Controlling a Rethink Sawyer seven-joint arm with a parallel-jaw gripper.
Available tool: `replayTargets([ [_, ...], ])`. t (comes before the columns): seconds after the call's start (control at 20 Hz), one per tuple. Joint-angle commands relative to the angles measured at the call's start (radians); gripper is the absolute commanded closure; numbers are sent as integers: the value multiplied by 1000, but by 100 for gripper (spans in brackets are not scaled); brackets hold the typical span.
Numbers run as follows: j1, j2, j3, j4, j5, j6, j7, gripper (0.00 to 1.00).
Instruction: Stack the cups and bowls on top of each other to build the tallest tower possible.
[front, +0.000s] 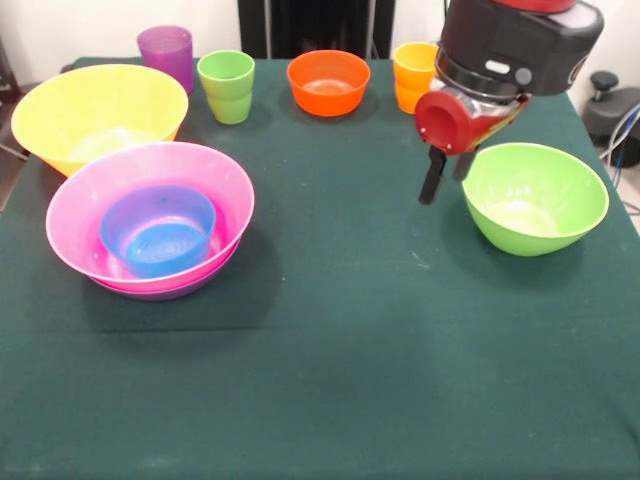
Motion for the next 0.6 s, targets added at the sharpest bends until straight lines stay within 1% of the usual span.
replayTargets([
  [0.05,-29,65,145,1,-6,-57,65,0],
  [0.2,-30,66,147,16,-5,-67,61,0],
  [0.4,-25,43,152,44,1,-68,66,0],
  [0.6,-15,-3,139,63,-3,-26,72,0],
])
